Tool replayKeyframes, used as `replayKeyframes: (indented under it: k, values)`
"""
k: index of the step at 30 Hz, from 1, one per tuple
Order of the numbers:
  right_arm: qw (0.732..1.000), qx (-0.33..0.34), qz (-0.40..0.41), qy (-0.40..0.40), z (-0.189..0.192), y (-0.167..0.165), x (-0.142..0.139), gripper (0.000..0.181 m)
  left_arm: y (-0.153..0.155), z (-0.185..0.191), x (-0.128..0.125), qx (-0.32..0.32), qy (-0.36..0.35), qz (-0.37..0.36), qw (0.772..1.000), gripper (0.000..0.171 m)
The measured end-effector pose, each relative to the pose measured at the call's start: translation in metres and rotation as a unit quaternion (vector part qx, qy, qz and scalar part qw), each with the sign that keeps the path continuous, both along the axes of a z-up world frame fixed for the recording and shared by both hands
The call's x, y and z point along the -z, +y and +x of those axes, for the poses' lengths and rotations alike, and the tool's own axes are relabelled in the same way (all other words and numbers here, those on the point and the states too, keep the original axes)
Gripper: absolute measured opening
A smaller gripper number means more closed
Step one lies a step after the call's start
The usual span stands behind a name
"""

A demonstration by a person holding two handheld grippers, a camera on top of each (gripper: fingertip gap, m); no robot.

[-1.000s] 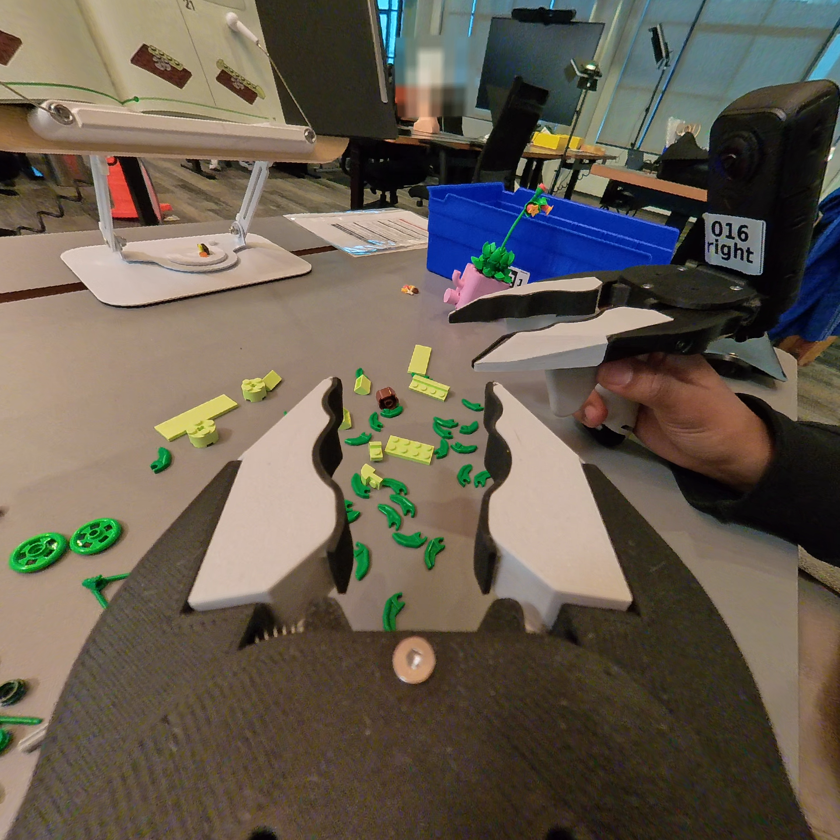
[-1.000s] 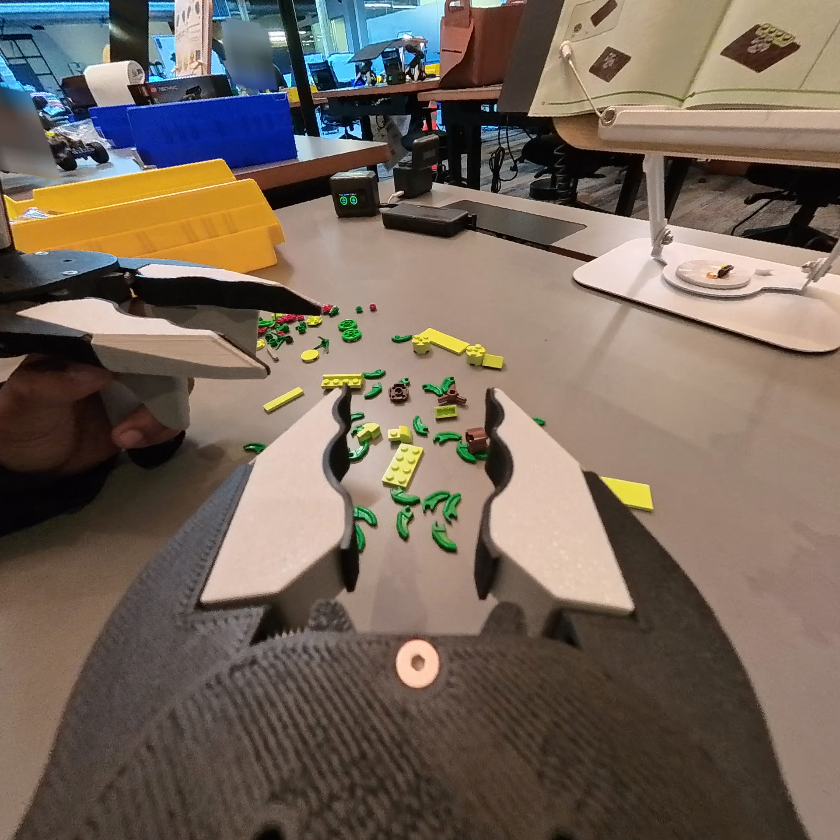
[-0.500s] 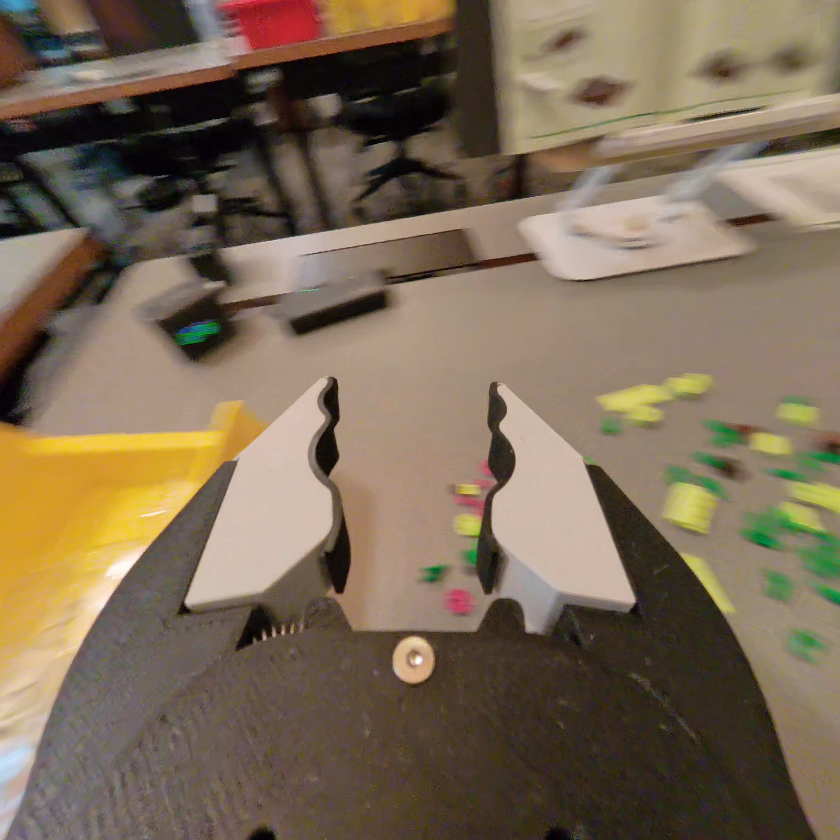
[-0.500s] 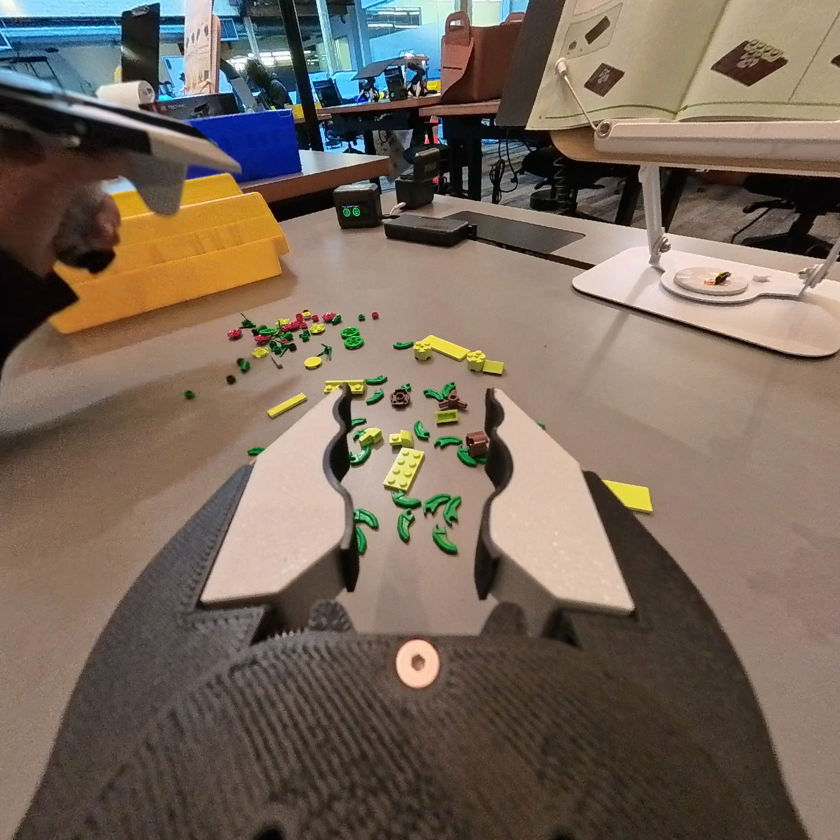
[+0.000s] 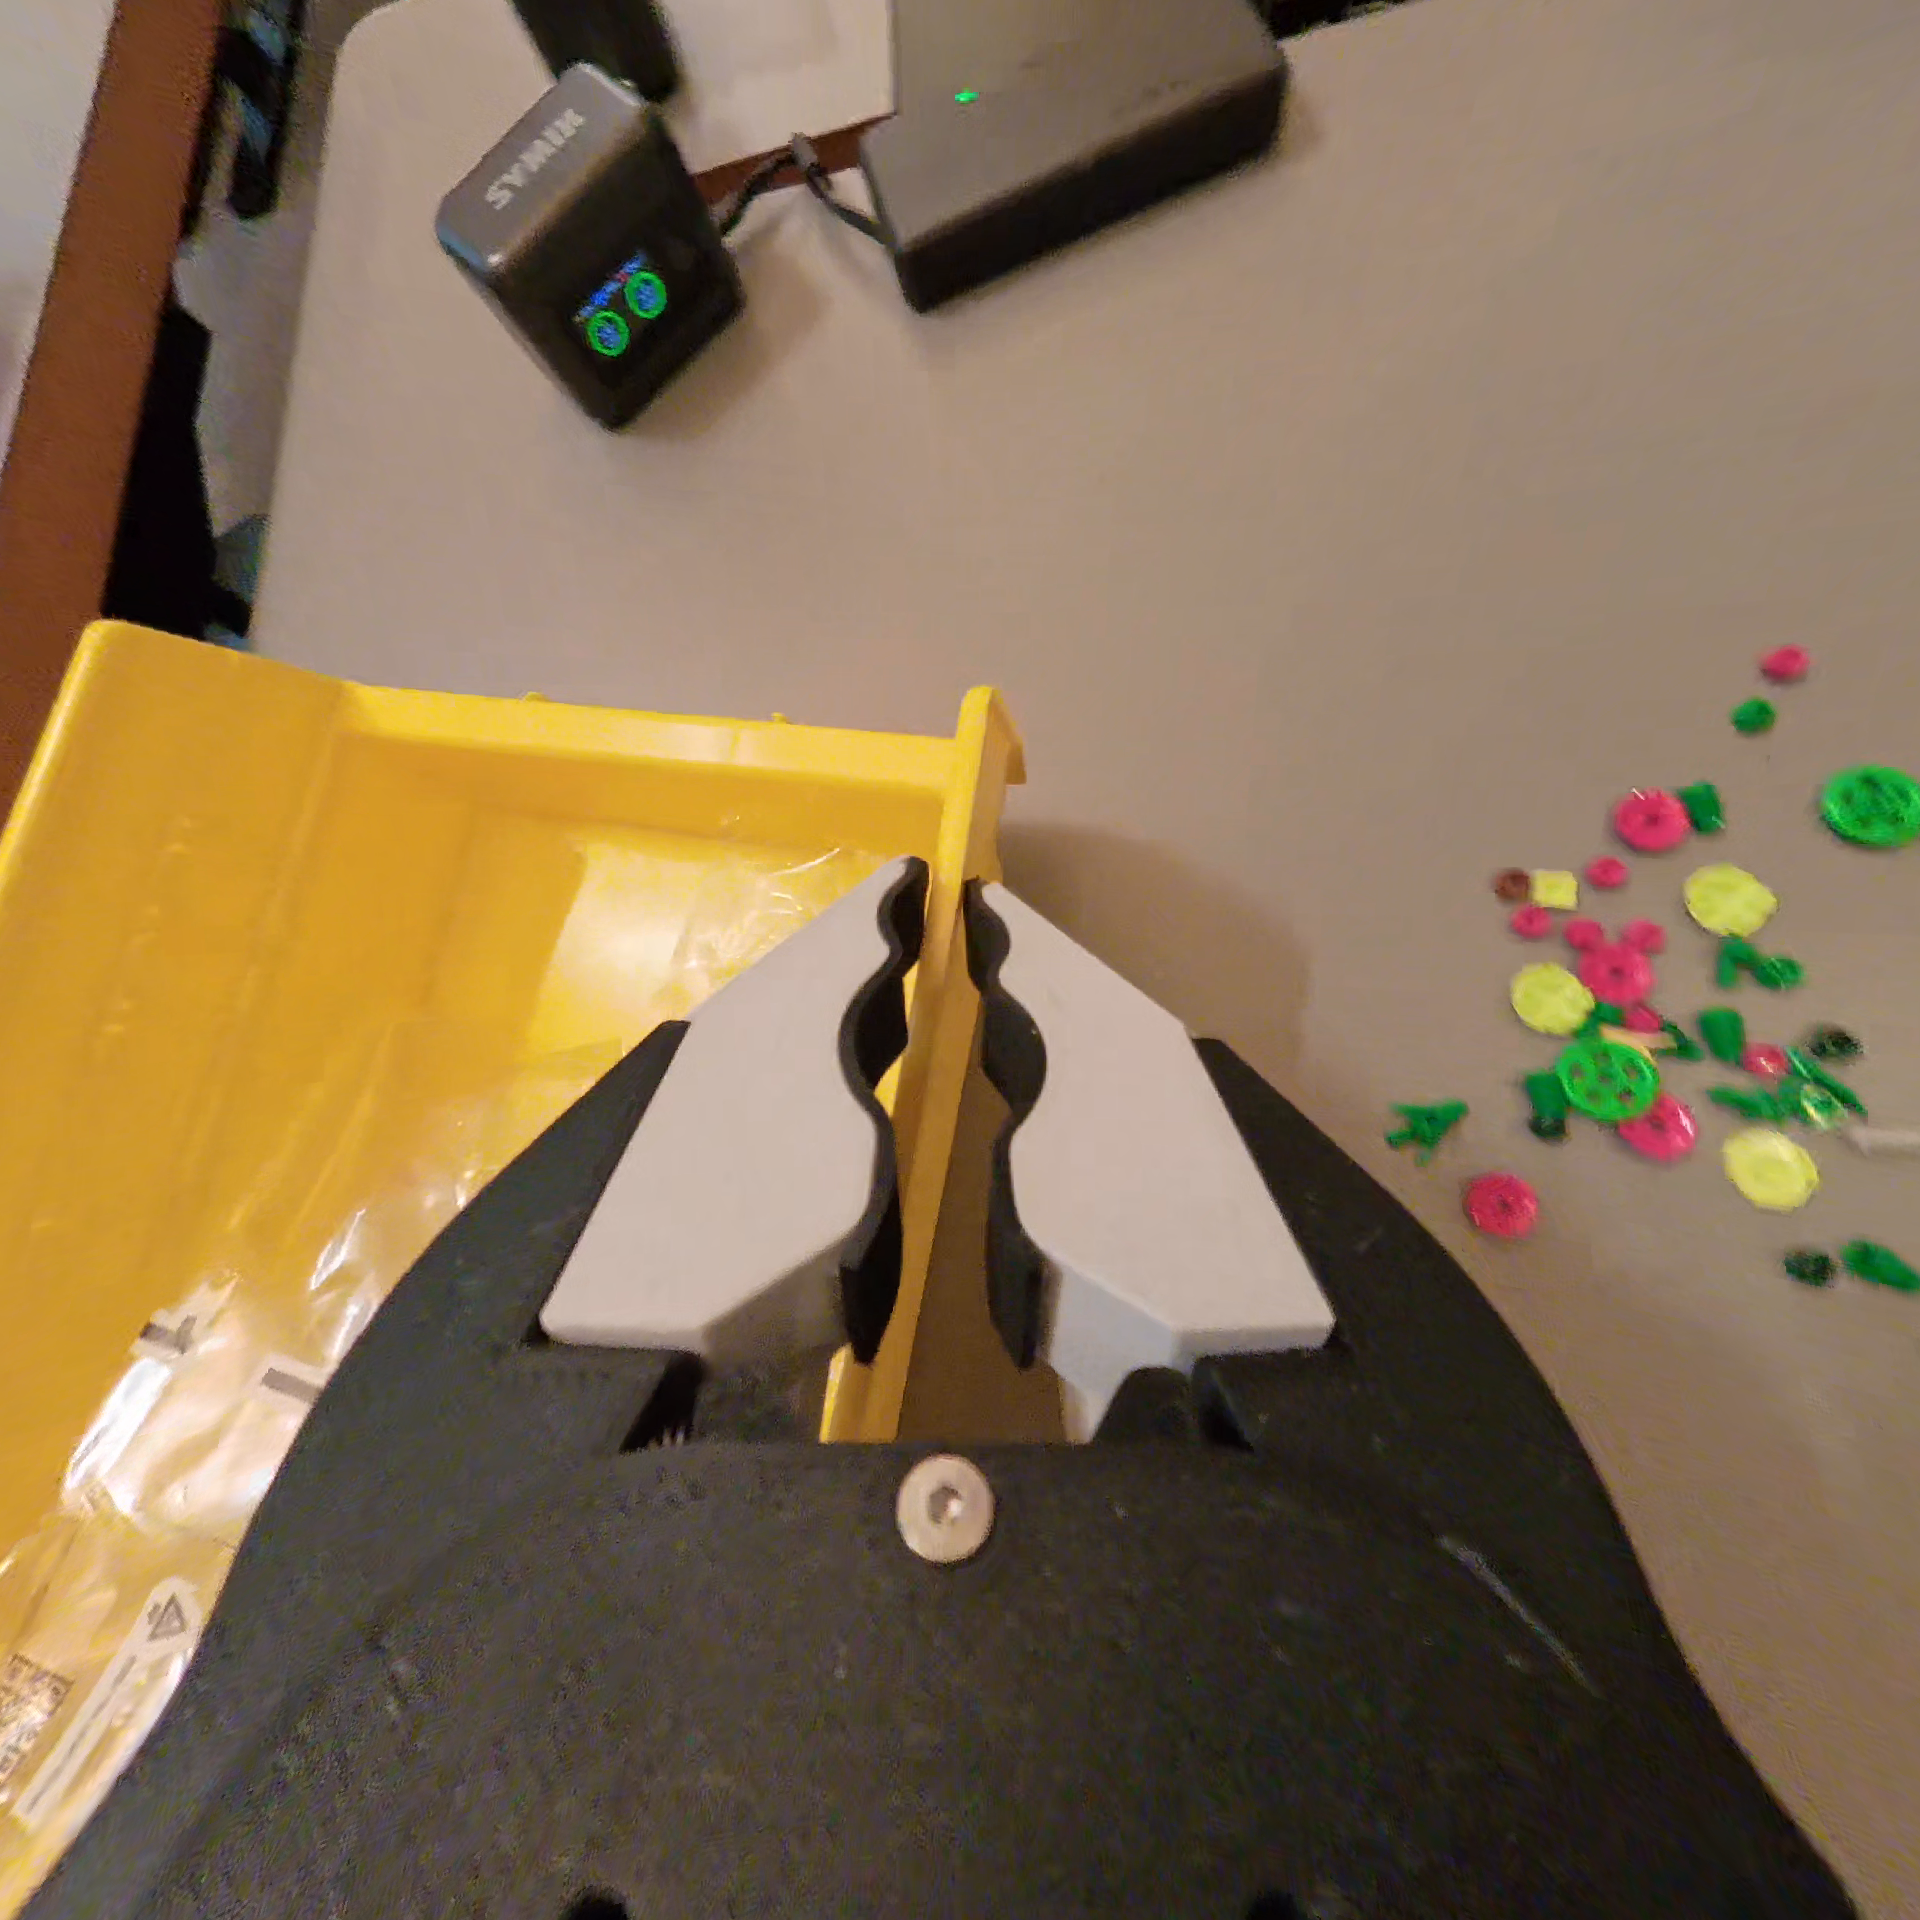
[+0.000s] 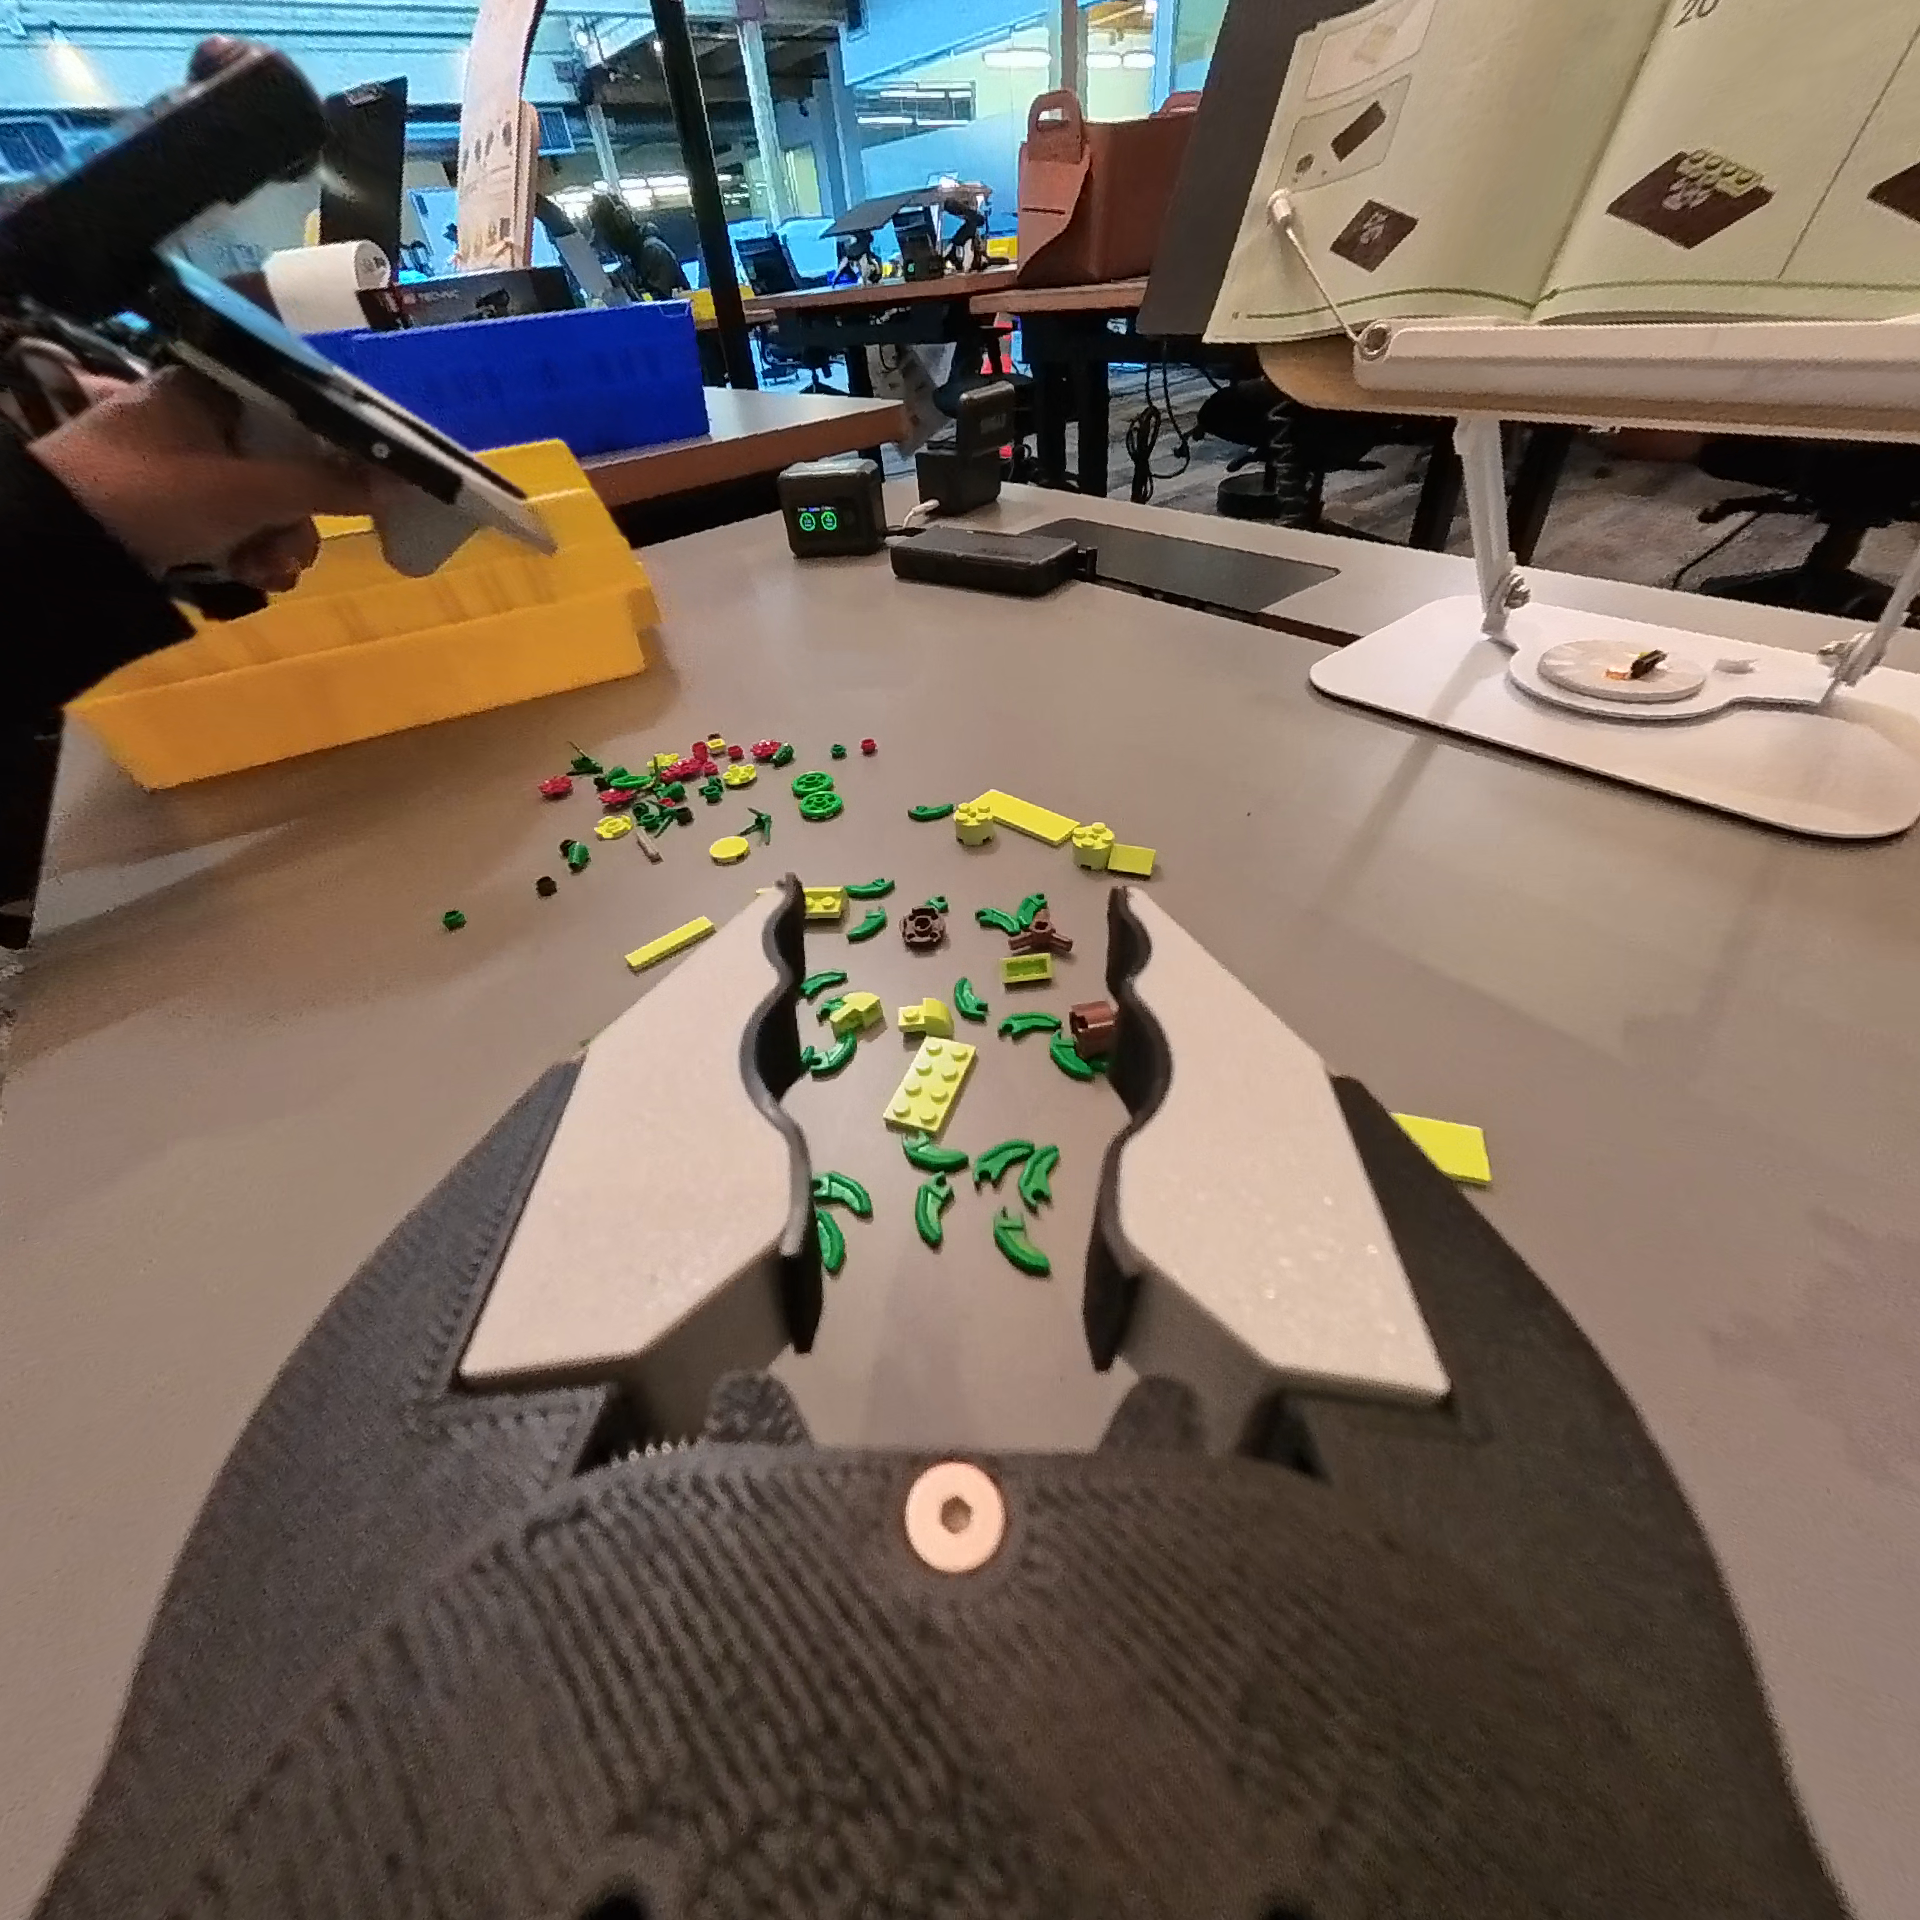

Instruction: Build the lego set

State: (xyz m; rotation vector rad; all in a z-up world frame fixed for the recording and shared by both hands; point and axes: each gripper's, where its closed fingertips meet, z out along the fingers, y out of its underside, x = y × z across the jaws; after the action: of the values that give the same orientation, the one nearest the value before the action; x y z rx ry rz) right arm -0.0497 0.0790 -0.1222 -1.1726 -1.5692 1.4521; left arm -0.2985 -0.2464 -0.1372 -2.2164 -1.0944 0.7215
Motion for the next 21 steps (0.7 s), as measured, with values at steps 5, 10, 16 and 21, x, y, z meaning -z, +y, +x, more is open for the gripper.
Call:
replayKeyframes:
  k: [5, 10, 16, 21]
  values:
    - [1.0, -0.004, -0.005, 0.008, 0.002, 0.0, -0.002, 0.056, -0.007, 0.057, -0.002, 0.082, -0.05, 0.045, 0.994, 0.002]
    - [1.0, -0.004, -0.001, 0.01, 0.002, -0.001, -0.003, 0.055, -0.04, 0.124, 0.001, 0.232, -0.049, 0.019, 0.971, 0.002]
    - [1.0, -0.005, 0.009, 0.002, 0.001, -0.003, 0.0, 0.054, -0.076, 0.199, 0.0, 0.324, -0.079, 0.032, 0.942, 0.011]
    - [1.0, 0.001, 0.017, 0.007, 0.001, -0.003, 0.0, 0.052, -0.105, 0.205, -0.056, 0.203, -0.032, 0.241, 0.948, 0.049]
